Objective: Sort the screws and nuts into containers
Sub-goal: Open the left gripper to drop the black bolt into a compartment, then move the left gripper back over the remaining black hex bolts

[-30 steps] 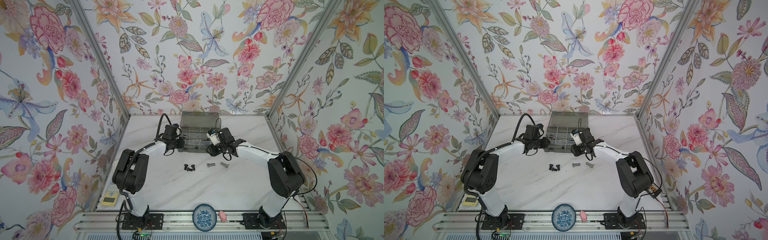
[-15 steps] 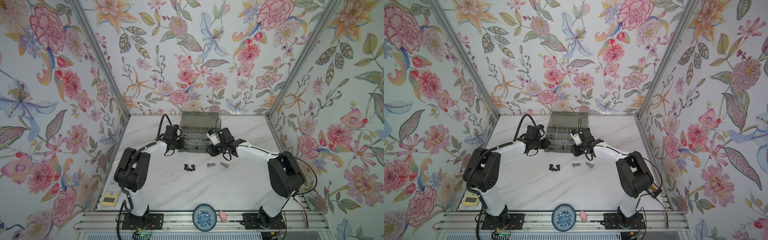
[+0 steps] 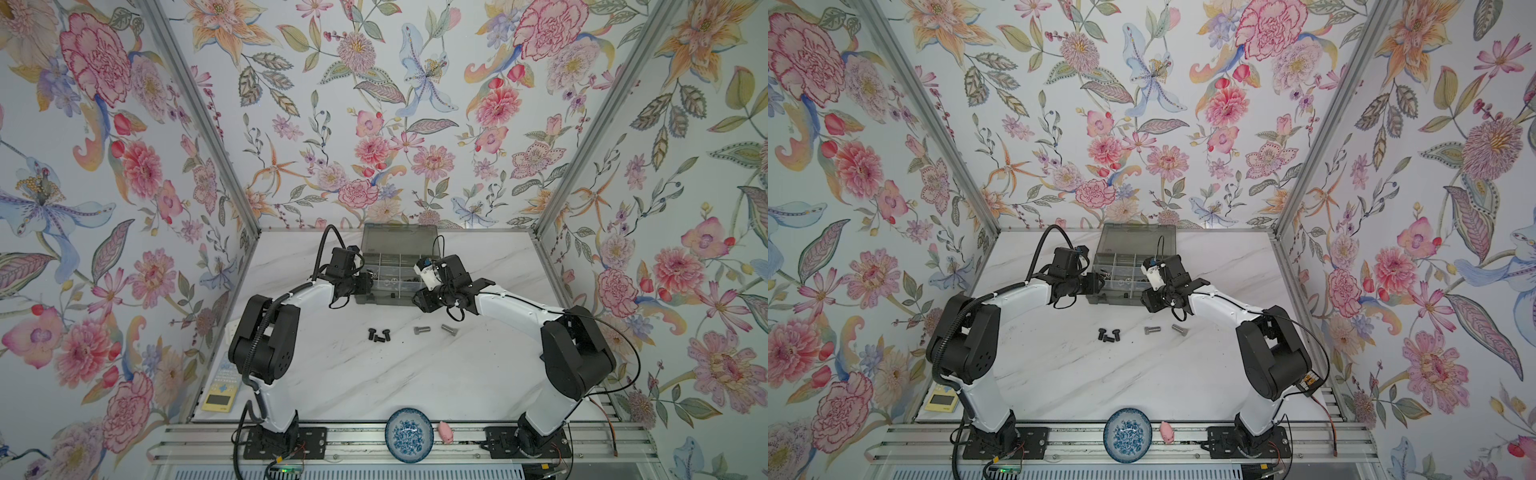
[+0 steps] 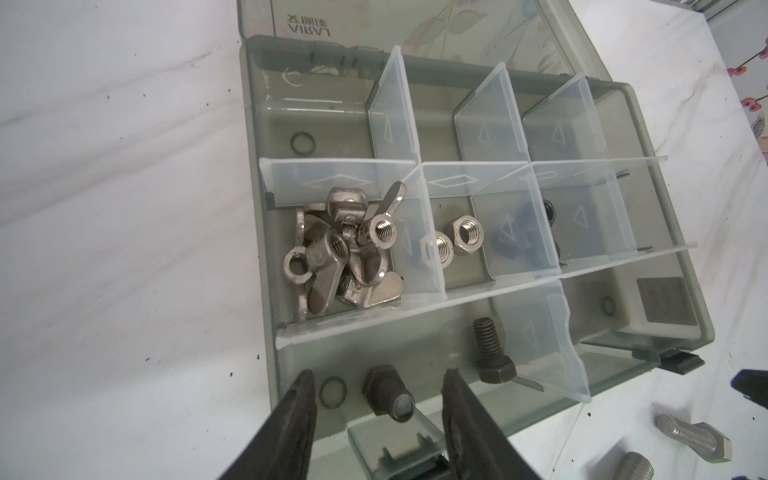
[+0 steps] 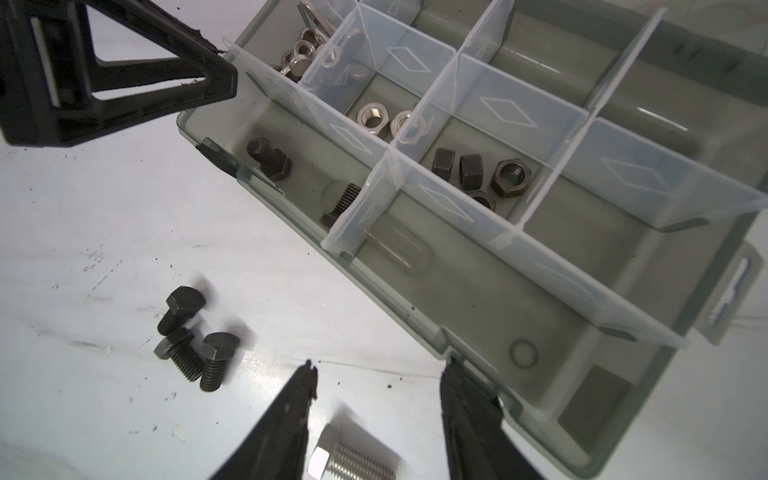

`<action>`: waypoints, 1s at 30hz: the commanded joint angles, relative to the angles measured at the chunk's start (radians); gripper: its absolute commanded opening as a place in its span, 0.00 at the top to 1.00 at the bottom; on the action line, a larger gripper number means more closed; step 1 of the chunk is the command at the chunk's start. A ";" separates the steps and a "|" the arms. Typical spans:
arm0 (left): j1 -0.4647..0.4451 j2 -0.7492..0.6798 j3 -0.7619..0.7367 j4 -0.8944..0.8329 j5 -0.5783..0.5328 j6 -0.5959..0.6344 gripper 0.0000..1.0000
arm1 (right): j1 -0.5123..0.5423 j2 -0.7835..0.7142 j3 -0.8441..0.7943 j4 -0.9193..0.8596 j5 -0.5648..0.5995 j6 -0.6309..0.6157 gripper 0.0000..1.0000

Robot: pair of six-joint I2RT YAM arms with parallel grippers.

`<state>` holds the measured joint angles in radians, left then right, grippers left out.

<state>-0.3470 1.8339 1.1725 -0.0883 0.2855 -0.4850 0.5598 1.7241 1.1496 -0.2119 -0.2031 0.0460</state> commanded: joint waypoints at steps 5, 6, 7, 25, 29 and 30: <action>0.006 -0.137 -0.068 -0.024 0.016 0.012 0.32 | 0.033 -0.016 0.000 -0.002 -0.033 -0.040 0.47; 0.006 -0.157 -0.092 -0.022 0.020 0.008 0.30 | 0.039 -0.012 0.003 -0.001 -0.034 -0.047 0.47; 0.006 -0.176 -0.116 -0.018 0.022 0.004 0.28 | 0.045 -0.009 0.006 -0.002 -0.039 -0.052 0.47; 0.004 -0.502 -0.561 0.022 -0.015 -0.110 0.05 | 0.201 0.128 0.077 -0.002 -0.052 0.009 0.45; -0.024 -0.515 -0.562 -0.017 -0.066 -0.103 0.09 | 0.204 0.138 0.062 -0.002 -0.040 0.026 0.45; -0.034 -0.508 -0.555 -0.032 -0.083 -0.099 0.11 | 0.203 0.137 0.058 -0.002 -0.040 0.027 0.45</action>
<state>-0.3588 1.3350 0.6167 -0.0689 0.2649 -0.5842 0.7620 1.8515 1.2098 -0.2127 -0.2535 0.0437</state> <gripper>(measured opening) 0.902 0.545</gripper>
